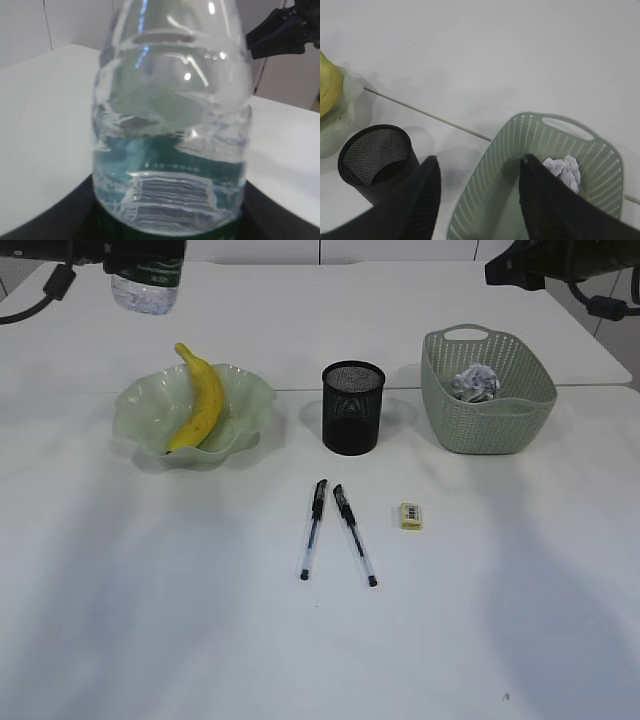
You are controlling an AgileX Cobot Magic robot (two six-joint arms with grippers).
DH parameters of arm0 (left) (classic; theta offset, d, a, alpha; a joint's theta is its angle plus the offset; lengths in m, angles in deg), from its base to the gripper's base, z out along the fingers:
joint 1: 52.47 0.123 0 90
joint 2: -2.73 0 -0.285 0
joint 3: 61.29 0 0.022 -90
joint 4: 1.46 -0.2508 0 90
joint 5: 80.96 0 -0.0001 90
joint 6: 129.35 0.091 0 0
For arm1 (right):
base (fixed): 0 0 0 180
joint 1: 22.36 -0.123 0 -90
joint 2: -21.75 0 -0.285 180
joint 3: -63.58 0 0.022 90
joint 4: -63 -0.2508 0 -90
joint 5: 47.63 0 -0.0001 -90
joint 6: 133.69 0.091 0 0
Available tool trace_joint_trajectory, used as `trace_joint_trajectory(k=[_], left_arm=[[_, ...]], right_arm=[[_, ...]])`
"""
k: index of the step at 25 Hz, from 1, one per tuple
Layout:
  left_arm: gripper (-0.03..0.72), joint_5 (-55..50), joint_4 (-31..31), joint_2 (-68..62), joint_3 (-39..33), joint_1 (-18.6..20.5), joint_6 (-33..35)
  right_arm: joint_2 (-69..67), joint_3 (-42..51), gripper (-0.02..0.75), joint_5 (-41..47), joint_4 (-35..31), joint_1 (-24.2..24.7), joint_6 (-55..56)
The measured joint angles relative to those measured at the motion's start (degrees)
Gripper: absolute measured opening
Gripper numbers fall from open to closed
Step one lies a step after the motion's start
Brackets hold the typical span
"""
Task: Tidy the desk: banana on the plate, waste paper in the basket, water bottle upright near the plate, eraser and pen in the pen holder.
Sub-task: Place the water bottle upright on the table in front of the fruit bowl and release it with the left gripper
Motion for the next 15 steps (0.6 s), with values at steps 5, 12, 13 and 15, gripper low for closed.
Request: trace_joint_trajectory(k=[5, 12, 13, 15], left_arm=[[0.396, -7.0, 1.9, 0.0, 0.0, 4.6, 3.1], [0.393, -7.3, 1.7, 0.0, 0.0, 8.0, 4.3], [0.392, -7.3, 1.6, 0.0, 0.0, 8.3, 4.4], [0.391, -7.4, 1.1, 0.0, 0.0, 8.5, 4.5]], right_arm=[[0.0, 0.0, 0.384, 0.0, 0.0, 0.0, 0.1], [0.0, 0.0, 0.384, 0.0, 0.0, 0.0, 0.9], [0.0, 0.0, 0.384, 0.0, 0.0, 0.0, 1.0], [0.0, 0.0, 0.384, 0.0, 0.0, 0.0, 1.0]])
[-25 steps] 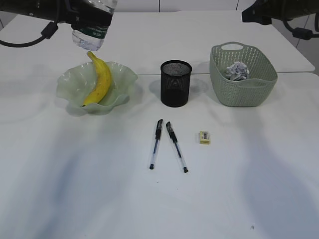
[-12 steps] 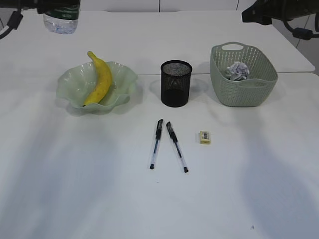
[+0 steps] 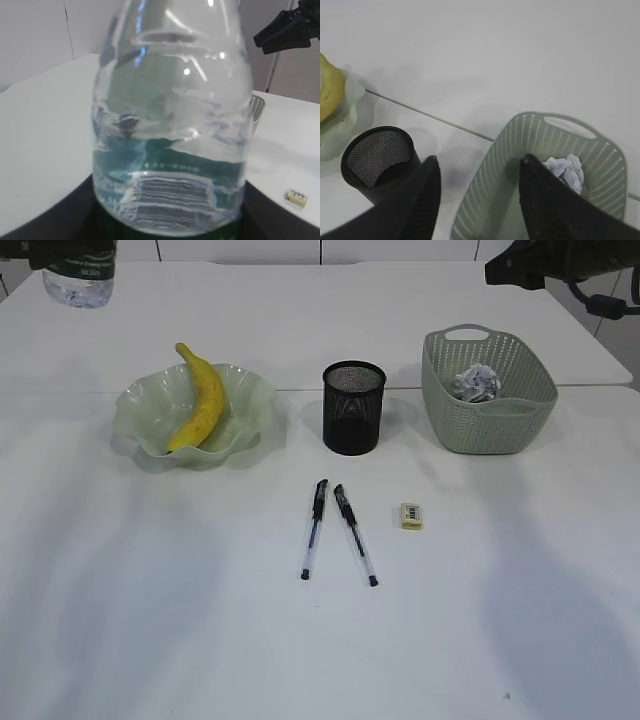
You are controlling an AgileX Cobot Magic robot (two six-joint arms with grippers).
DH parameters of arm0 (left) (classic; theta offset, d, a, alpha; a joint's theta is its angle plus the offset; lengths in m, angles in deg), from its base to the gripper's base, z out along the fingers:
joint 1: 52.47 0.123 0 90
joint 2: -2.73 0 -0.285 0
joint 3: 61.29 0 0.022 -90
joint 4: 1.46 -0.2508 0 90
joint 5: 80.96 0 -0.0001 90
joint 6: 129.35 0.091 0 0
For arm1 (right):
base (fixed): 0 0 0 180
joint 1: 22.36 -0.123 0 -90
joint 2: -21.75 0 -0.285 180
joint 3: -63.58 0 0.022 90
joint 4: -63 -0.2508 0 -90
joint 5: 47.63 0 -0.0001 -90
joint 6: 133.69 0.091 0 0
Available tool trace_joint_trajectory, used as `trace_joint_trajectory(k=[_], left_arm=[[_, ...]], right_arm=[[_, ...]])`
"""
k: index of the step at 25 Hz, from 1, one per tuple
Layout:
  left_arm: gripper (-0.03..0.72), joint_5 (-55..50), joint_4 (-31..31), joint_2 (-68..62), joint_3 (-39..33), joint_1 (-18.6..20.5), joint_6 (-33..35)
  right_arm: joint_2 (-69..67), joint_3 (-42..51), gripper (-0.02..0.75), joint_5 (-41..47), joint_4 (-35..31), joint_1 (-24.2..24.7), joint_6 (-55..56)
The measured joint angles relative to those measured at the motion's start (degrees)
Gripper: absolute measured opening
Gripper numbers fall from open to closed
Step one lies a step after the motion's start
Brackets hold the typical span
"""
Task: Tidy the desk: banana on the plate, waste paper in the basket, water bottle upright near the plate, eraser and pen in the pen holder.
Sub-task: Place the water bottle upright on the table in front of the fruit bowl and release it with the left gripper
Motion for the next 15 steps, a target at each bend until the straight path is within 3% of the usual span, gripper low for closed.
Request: trace_joint_trajectory(k=[15], left_arm=[[0.391, 0.2, 0.4, -4.6, -4.0, 0.2, 3.1]], right_arm=[[0.0, 0.0, 0.384, 0.0, 0.0, 0.0, 0.1]])
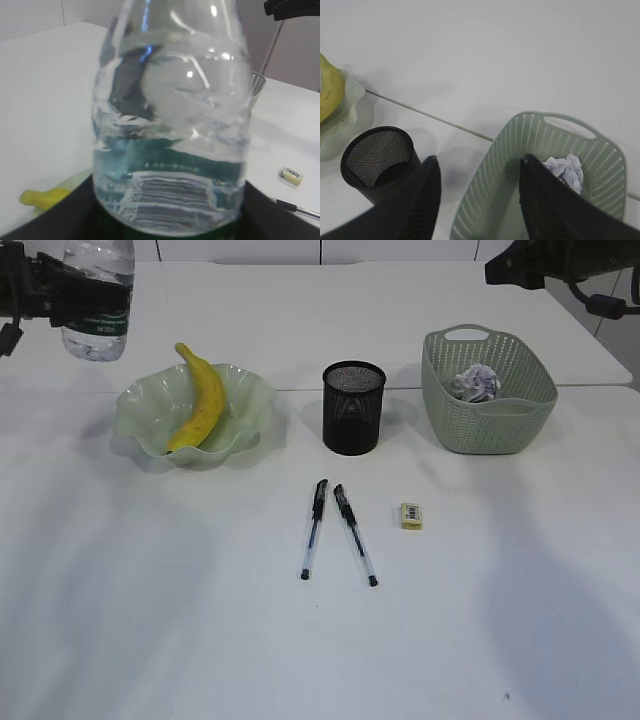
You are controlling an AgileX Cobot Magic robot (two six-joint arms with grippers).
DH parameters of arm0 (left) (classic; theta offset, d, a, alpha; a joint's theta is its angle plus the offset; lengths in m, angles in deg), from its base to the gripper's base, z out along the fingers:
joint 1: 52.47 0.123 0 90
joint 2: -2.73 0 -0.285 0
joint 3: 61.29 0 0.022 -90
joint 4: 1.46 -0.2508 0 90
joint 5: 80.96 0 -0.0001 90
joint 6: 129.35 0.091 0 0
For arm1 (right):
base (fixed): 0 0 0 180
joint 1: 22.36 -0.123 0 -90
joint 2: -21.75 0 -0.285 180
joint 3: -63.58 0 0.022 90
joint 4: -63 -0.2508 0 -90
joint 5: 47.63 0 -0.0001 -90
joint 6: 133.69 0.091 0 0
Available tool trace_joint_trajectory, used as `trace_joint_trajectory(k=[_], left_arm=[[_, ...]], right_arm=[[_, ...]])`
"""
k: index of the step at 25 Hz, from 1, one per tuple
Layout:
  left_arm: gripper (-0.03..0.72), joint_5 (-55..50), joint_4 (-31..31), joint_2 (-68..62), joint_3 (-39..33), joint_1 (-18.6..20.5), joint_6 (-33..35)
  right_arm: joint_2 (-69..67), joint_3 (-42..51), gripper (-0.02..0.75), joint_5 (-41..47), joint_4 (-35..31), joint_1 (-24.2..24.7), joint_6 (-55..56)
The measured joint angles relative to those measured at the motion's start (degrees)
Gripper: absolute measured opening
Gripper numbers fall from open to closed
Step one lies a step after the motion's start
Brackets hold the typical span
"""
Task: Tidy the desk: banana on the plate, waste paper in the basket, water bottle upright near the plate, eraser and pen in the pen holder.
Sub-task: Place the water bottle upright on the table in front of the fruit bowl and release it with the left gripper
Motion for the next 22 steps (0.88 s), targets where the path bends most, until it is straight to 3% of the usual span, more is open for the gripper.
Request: trace_joint_trajectory(k=[6, 22], left_arm=[[0.389, 0.5, 1.4, -1.4, -2.1, -0.7, 1.2], [0.384, 1.5, 2.2, -1.8, -9.2, -7.7, 4.8]], right_arm=[[0.0, 0.0, 0.384, 0.0, 0.0, 0.0, 0.0], [-0.2, 0.0, 0.384, 0.0, 0.0, 0.0, 0.1]])
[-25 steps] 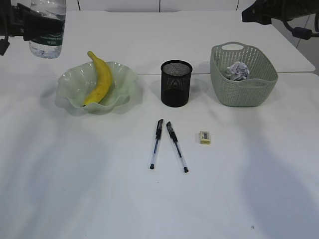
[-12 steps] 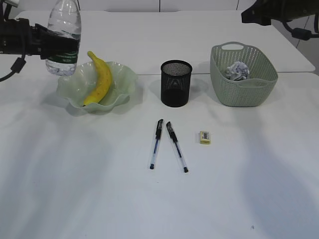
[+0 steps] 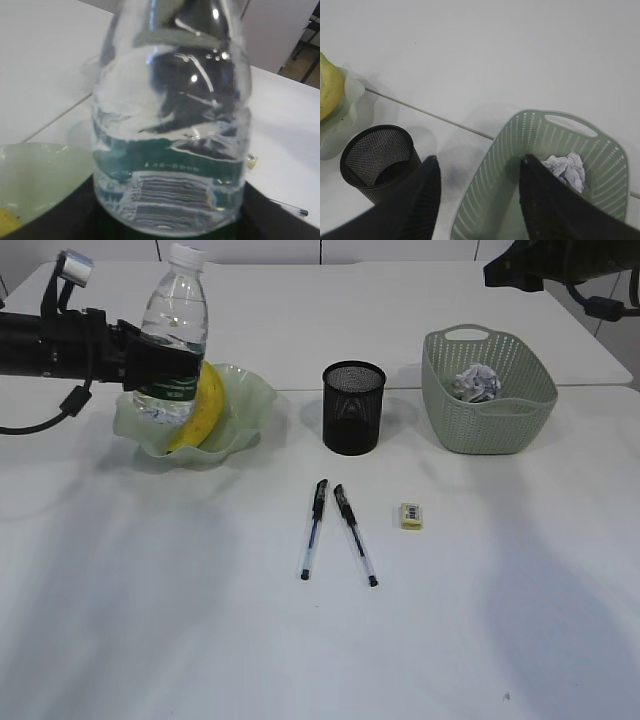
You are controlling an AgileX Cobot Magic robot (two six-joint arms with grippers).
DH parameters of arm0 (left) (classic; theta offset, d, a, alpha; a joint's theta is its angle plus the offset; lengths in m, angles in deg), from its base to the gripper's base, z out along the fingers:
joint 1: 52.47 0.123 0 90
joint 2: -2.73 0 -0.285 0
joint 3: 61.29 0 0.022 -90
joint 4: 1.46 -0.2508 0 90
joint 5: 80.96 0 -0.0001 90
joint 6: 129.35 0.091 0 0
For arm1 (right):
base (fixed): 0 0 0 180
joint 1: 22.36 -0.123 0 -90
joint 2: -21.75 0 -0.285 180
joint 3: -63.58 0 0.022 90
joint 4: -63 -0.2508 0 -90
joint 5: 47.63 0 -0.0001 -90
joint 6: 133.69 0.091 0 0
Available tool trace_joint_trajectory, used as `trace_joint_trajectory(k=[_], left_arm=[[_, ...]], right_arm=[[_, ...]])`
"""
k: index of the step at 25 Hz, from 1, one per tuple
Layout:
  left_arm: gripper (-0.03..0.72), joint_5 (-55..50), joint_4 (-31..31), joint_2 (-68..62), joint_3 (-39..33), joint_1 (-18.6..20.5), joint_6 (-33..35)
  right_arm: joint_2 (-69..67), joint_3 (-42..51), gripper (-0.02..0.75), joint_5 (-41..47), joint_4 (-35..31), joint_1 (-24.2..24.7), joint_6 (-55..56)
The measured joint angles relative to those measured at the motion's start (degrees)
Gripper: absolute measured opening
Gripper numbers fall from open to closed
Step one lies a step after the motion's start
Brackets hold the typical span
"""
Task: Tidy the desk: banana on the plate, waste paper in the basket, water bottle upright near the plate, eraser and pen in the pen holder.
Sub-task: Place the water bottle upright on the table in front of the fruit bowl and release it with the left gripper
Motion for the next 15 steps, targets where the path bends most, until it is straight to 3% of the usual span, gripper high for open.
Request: trace_joint_trajectory(k=[8, 15], left_arm=[[0.382, -0.2, 1.4, 0.0, -0.6, -3.1, 1.0], [0.377, -0.1, 5.1, 0.0, -0.6, 2.3, 1.7]], right_arm=[[0.0, 0.0, 0.384, 0.0, 0.0, 0.0, 0.0], [0.0, 0.0, 0.384, 0.0, 0.0, 0.0, 0.0]])
